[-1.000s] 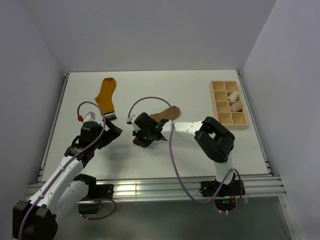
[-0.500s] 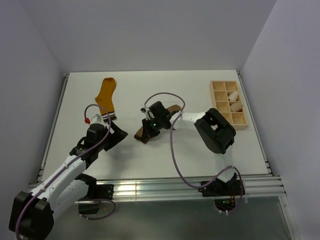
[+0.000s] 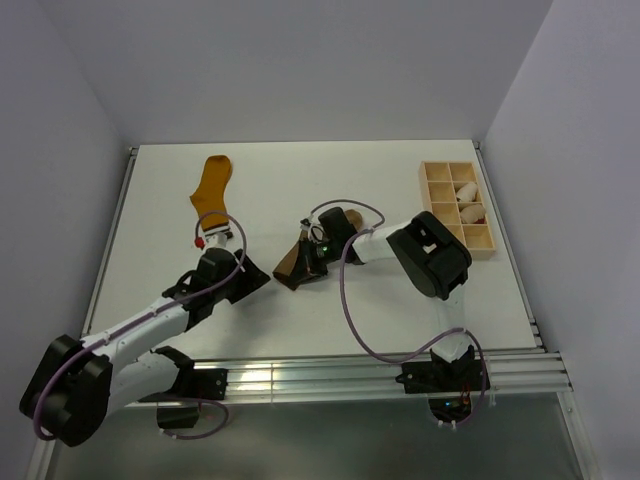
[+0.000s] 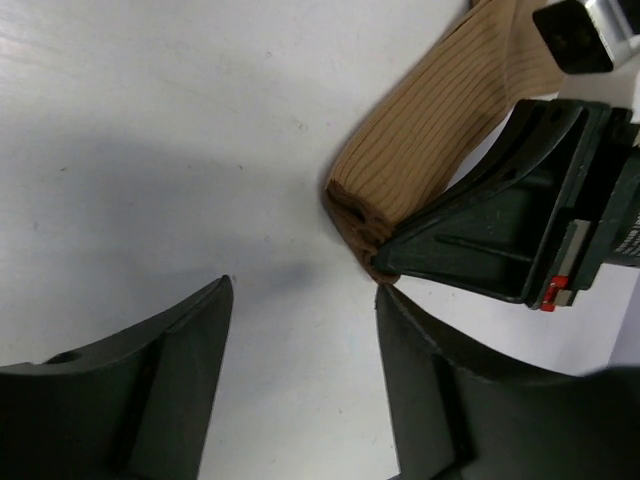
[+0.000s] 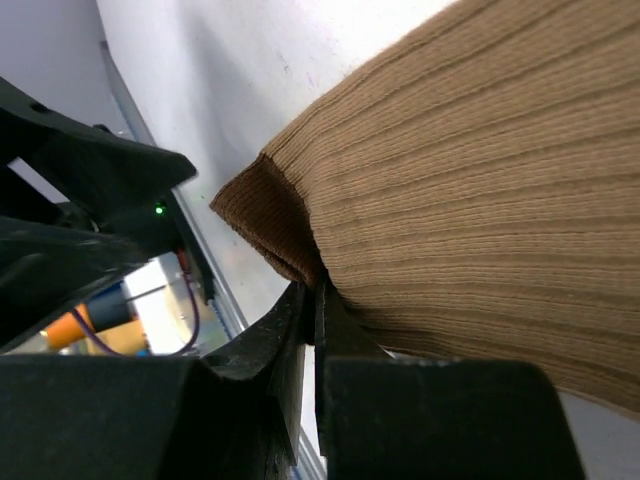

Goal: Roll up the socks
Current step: Roll the sock at the center of the board.

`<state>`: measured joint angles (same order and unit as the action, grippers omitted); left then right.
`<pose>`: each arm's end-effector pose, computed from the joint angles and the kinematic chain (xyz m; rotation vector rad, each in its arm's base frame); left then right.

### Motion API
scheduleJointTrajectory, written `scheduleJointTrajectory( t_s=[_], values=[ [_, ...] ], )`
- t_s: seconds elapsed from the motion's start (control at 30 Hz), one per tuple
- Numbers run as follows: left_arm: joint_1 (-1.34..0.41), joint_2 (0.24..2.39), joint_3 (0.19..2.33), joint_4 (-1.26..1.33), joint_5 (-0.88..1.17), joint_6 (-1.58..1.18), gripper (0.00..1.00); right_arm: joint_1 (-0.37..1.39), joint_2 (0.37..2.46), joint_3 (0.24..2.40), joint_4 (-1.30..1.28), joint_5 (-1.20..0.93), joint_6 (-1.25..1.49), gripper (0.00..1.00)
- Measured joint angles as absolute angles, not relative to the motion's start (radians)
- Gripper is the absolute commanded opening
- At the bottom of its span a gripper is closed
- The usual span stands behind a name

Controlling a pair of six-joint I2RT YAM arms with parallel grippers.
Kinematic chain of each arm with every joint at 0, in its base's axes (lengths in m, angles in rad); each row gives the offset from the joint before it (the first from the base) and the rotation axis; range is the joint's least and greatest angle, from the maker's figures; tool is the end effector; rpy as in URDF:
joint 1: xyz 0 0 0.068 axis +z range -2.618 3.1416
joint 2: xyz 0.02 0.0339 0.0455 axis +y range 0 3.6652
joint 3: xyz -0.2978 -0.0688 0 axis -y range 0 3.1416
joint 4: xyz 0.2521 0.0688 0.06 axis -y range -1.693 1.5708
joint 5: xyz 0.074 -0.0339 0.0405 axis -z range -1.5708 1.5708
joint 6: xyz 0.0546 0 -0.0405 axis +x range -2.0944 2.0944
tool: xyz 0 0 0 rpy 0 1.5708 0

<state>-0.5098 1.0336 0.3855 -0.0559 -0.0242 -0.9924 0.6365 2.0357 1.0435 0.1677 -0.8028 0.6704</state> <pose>0.1777 -0.0978 0.1818 -0.5845 2.3192 -0.7341 0.3125 0.2798 0.1193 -0.3906 2.6249 1.5053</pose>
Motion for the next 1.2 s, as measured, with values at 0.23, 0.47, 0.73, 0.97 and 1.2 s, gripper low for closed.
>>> scheduleJointTrajectory(
  t_s=[0.23,0.47,0.73,0.97,1.2],
  values=[
    [-0.568,1.171,0.409,0.017,-0.041,-1.005,0.42,0.616,2.059,1.041,0.197,-0.845,0.725,0.00],
    [-0.583,1.285,0.455,0.064,-0.070,-1.005,0.42,0.608,2.062,1.041,0.198,-0.854,0.731,0.00],
    [-0.584,1.400,0.517,0.110,-0.077,-0.990,0.42,0.608,2.064,1.042,0.198,-0.857,0.731,0.00],
    [-0.584,1.453,0.540,0.146,-0.078,-0.989,0.42,0.608,2.064,1.042,0.198,-0.857,0.730,0.00],
    [-0.587,1.510,0.595,0.141,-0.094,-0.989,0.41,0.608,2.064,1.047,0.185,-0.855,0.715,0.01]
  ],
)
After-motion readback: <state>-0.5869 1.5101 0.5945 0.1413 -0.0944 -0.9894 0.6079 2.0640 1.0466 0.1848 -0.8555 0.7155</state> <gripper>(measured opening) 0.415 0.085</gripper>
